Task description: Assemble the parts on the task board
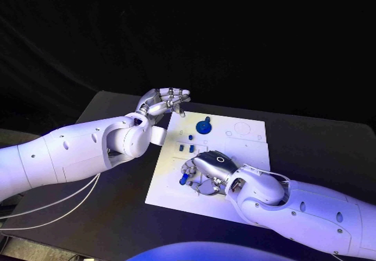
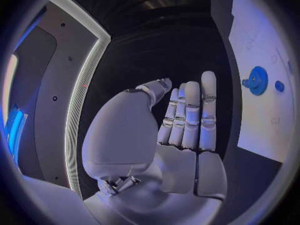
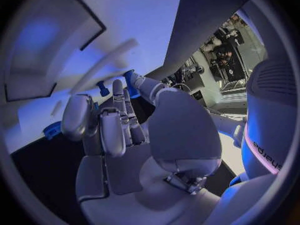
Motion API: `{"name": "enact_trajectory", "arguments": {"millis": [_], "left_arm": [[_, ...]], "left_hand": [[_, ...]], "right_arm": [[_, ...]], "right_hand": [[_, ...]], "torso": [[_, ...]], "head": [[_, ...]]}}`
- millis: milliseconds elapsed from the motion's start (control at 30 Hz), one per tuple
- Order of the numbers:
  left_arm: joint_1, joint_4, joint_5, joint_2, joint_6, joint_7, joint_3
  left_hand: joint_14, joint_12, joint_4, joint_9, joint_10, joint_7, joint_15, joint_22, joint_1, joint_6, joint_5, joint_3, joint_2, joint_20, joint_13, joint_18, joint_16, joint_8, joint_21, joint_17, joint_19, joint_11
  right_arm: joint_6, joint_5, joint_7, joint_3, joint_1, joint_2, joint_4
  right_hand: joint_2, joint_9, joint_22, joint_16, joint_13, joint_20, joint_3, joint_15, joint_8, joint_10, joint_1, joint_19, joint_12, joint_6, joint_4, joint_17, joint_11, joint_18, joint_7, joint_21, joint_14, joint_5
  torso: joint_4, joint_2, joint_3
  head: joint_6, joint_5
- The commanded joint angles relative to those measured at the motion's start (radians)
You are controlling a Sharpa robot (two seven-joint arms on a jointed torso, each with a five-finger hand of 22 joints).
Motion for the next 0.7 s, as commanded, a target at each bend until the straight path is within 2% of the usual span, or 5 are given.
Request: {"name": "enact_trajectory", "arguments": {"millis": [33, 300, 700], "left_arm": [[0.0, 0.001, -0.005, 0.002, 0.014, 0.004, 0.001], [0.0, 0.0, -0.005, 0.002, 0.015, 0.003, 0.001], [0.0, -0.001, -0.005, 0.001, 0.014, 0.003, 0.001]], "left_hand": [[-0.004, 0.005, -0.003, -0.001, -0.007, -0.001, 0.001, -0.002, -0.003, -0.006, 0.002, 0.002, 0.009, 0.001, 0.001, 0.014, -0.002, 0.006, -0.003, -0.001, -0.008, -0.002], [-0.004, 0.006, -0.003, -0.001, -0.008, -0.001, 0.001, -0.002, -0.004, -0.007, 0.002, 0.002, 0.009, 0.001, 0.002, 0.014, -0.002, 0.006, -0.003, -0.002, -0.008, -0.002], [-0.004, 0.006, -0.003, -0.001, -0.008, -0.001, 0.001, -0.002, -0.004, -0.007, 0.002, 0.002, 0.009, 0.001, 0.002, 0.014, -0.002, 0.006, -0.003, -0.002, -0.008, -0.002]], "right_arm": [[-0.033, -0.002, 0.009, 0.0, 0.0, -0.005, 0.013], [-0.059, 0.02, 0.028, 0.0, -0.001, -0.01, 0.026], [-0.059, 0.041, 0.044, 0.0, -0.001, -0.009, 0.039]], "right_hand": [[-0.001, -0.002, 0.064, 0.004, 0.002, 0.004, -0.005, 0.002, -0.004, -0.006, -0.014, 0.002, 0.004, -0.005, 0.0, 0.001, -0.002, -0.003, 0.001, -0.004, 0.033, 0.004], [0.008, -0.001, 0.067, 0.005, 0.005, 0.002, -0.002, 0.0, -0.004, 0.001, 0.0, 0.005, 0.009, -0.002, -0.001, 0.003, -0.004, -0.004, 0.001, 0.0, 0.033, 0.01], [0.015, 0.001, 0.068, 0.006, 0.007, 0.002, 0.004, 0.001, -0.001, 0.002, 0.013, 0.006, 0.011, 0.007, -0.005, 0.003, -0.003, -0.004, 0.004, 0.0, 0.033, 0.018]], "torso": [[0.0004, 0.0, 0.0014], [-0.0001, 0.0, 0.0008], [0.0, 0.0, 0.0009]], "head": [[0.001, 0.0], [0.002, 0.0], [0.001, -0.001]]}}
